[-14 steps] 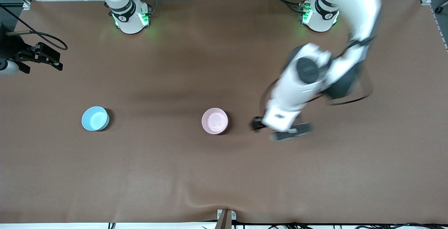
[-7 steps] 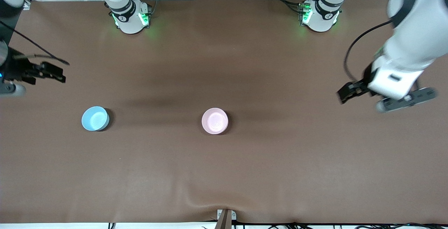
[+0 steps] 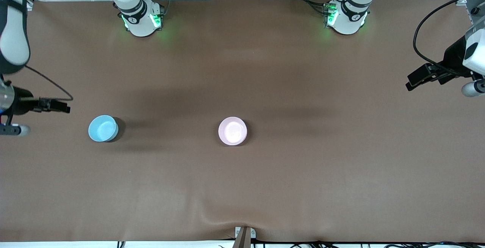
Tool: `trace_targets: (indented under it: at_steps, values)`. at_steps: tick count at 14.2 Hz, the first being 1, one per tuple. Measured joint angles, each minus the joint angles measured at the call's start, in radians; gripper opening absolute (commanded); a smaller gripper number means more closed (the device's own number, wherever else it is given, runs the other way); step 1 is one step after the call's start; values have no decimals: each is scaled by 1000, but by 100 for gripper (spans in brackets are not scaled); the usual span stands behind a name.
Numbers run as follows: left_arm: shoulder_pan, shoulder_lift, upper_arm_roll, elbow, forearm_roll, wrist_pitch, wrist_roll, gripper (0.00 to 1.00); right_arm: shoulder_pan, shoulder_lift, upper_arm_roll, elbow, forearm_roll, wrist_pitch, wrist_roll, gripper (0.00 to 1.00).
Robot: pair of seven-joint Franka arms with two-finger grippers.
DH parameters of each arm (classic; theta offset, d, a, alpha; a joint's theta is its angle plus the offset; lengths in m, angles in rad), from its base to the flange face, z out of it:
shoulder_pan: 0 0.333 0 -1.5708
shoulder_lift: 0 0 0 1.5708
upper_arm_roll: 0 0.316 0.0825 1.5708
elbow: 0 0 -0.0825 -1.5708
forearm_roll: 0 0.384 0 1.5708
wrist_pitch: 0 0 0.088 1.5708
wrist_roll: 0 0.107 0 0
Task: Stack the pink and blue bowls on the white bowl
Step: 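Lower the right gripper onto the blue bowl rim and grasp it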
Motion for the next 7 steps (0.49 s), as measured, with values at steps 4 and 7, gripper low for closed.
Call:
trace_targets:
  at_steps: [4,7]
  values:
    - [-3,-5,-4,-6,0,0,0,100,-45,59,0,-114,0,158,-23,100]
    - [-3,-6,-5,-6,0,2,0,100,-68,98,-1,-136,0,210,-98,95]
